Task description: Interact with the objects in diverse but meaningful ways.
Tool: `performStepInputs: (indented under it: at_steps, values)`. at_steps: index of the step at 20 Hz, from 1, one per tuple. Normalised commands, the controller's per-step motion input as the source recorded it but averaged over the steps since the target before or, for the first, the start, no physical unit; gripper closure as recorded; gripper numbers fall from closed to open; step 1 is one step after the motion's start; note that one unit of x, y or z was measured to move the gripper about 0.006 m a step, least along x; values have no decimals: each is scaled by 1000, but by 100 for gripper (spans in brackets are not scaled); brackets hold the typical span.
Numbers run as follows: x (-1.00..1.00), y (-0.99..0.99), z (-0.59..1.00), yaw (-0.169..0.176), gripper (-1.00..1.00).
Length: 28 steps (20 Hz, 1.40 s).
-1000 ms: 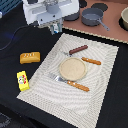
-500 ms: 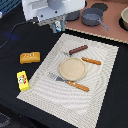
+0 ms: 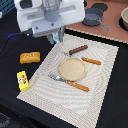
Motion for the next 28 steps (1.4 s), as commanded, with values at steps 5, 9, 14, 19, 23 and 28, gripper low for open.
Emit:
performStepInputs:
  at_steps: [5,9,14,19,23,28]
  values:
    - [633,-789,77,18,100]
    - [646,-727,18,24,100]
    - [580,-649,157,30,100]
    - [518,-614,348,47,100]
    - [552,-720,168,49,100]
    - [546,-836,0,73,100]
